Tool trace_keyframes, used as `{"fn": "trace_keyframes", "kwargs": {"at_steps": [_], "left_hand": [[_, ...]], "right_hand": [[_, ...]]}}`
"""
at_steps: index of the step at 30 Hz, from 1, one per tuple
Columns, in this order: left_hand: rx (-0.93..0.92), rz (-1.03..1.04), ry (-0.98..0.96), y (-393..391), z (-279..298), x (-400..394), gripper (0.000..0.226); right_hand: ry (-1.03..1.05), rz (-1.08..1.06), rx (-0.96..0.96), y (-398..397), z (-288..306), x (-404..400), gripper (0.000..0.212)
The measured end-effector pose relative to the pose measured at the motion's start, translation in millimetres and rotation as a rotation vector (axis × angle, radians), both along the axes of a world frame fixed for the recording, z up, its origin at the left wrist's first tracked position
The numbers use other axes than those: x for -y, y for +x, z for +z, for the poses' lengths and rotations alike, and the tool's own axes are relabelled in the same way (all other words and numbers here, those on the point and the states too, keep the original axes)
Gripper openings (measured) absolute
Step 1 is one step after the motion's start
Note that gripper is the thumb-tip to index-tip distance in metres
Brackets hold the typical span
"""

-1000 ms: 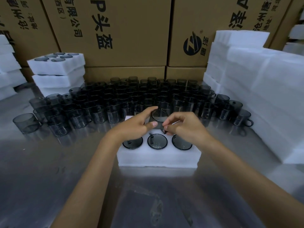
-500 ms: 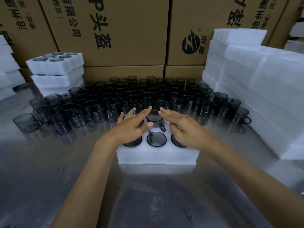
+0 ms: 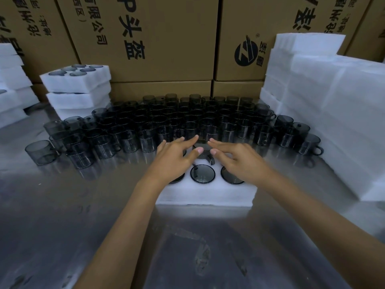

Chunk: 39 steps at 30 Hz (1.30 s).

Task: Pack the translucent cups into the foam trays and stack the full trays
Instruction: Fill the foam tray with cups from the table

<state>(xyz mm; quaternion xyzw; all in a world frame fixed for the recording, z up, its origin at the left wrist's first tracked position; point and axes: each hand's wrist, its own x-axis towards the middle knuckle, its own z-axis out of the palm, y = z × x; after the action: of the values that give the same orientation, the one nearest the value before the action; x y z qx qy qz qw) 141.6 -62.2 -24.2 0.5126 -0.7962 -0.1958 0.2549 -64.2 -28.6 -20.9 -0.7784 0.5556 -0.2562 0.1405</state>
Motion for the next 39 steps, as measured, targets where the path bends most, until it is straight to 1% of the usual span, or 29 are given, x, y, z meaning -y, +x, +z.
{"fn": "trace_keyframes", "kwargs": {"at_steps": [4, 7, 8, 11, 14, 17, 19, 21, 23, 24, 25, 26, 27, 28, 29, 30, 33, 35, 37, 39], "left_hand": [[-0.052, 0.024, 0.048, -0.2, -1.6, 2.2, 0.045], [-0.01, 0.031, 0.08, 0.0, -1.3, 6.7, 0.044], [0.018, 0.032, 0.091, 0.4, -1.3, 8.5, 0.044], [0.084, 0.045, 0.106, 0.6, -2.7, 13.0, 0.044], [0.121, 0.064, 0.092, -0.9, -5.5, 14.9, 0.044], [0.092, 0.075, 0.102, -0.5, -6.8, 17.7, 0.042], [0.059, 0.073, 0.121, 0.0, -7.4, 19.1, 0.042], [0.016, 0.059, 0.137, 0.3, -7.7, 18.2, 0.043], [0.012, 0.037, 0.14, 1.9, -7.5, 16.3, 0.044], [0.01, 0.027, 0.139, 2.4, -7.7, 15.2, 0.043], [-0.029, 0.019, 0.14, 3.2, -7.1, 14.0, 0.041], [-0.129, 0.021, 0.142, 4.7, -6.0, 12.7, 0.037], [-0.271, 0.043, 0.142, 7.1, -3.7, 11.4, 0.032], [-0.399, 0.095, 0.126, 10.9, -1.8, 10.8, 0.028], [-0.481, 0.176, 0.084, 17.1, -0.8, 11.6, 0.028], [-0.491, 0.281, 0.012, 26.2, -1.0, 13.5, 0.031], [-0.308, 0.695, -0.256, 67.9, -8.2, 19.3, 0.048], [-0.29, 0.922, -0.35, 97.7, -18.2, 19.3, 0.057], [-0.309, 1.027, -0.316, 122.4, -29.9, 20.3, 0.063], [-0.302, 1.043, -0.216, 138.4, -41.9, 22.4, 0.061]], "right_hand": [[-0.052, -0.087, 0.079, 7.6, -2.0, 2.7, 0.033], [-0.004, -0.136, 0.157, 11.3, -1.2, 5.8, 0.029], [0.018, -0.144, 0.157, 11.8, -0.7, 6.8, 0.028], [0.081, -0.162, 0.076, 12.3, 2.7, 9.7, 0.025], [0.083, -0.174, -0.076, 13.2, 7.7, 12.3, 0.021], [0.041, -0.201, -0.214, 17.2, 11.7, 12.3, 0.016], [0.007, -0.221, -0.292, 22.1, 11.7, 11.0, 0.018], [0.008, -0.228, -0.328, 24.9, 10.9, 9.8, 0.02], [0.048, -0.221, -0.278, 23.9, 9.7, 8.6, 0.021], [0.076, -0.215, -0.222, 22.4, 8.8, 7.4, 0.021], [0.098, -0.21, -0.158, 21.0, 7.6, 5.7, 0.023], [0.113, -0.204, -0.095, 19.9, 5.7, 3.4, 0.025], [0.122, -0.2, -0.041, 19.1, 3.1, 0.7, 0.028], [0.131, -0.192, -0.003, 18.5, 0.2, -1.9, 0.03], [0.14, -0.181, 0.021, 17.8, -2.5, -4.5, 0.032], [0.149, -0.17, 0.035, 17.2, -4.5, -6.5, 0.034], [0.152, -0.153, 0.039, 16.2, -7.8, -8.3, 0.037], [0.144, -0.156, 0.041, 16.1, -8.6, -7.4, 0.036], [0.143, -0.157, 0.065, 16.2, -9.7, -7.1, 0.036], [0.143, -0.156, 0.084, 16.1, -11.9, -6.6, 0.036]]}}
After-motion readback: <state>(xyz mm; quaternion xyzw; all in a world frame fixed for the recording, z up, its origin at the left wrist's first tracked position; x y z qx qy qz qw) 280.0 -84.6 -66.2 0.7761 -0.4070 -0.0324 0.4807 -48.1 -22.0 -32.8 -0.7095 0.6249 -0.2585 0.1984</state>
